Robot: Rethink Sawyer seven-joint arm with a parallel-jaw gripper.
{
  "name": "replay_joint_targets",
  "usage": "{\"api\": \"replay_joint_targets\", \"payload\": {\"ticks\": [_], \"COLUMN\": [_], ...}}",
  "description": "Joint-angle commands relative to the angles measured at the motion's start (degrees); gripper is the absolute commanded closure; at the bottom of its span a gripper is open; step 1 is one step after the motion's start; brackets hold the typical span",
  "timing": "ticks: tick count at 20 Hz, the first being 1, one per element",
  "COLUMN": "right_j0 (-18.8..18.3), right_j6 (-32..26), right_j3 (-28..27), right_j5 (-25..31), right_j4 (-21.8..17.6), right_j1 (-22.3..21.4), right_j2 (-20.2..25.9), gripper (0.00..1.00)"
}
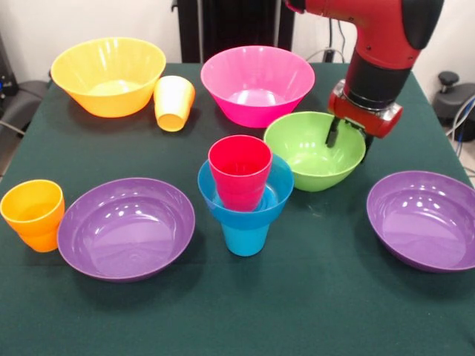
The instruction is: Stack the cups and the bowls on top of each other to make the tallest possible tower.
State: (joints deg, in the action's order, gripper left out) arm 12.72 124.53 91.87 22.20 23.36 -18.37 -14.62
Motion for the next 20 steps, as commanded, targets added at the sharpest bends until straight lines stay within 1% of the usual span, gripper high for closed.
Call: {"api": "replay_joint_targets", "payload": {"ticks": [1, 6, 10, 15, 18, 20], "right_j0": [-1.1, -0.9, -1.4, -0.9, -0.4, -0.8], "right_j6": [6.5, 6.3, 5.6, 6.5, 7.1, 6.4], "right_j3": [1.0, 1.2, 0.0, -1.5, -2.7, -4.0], "right_j5": [-3.8, -3.9, -0.4, 4.2, 5.9, 6.5], "right_j4": [-2.6, -2.7, -2.5, -1.6, -1.2, -1.5], "right_j1": [2.1, 1.8, 0.6, -0.4, -0.7, -0.5], "right_j2": [2.3, 2.5, 2.2, 1.7, 1.2, 1.1], "gripper": [0.0, 0.0, 0.0, 0.0, 0.0, 0.0]}}
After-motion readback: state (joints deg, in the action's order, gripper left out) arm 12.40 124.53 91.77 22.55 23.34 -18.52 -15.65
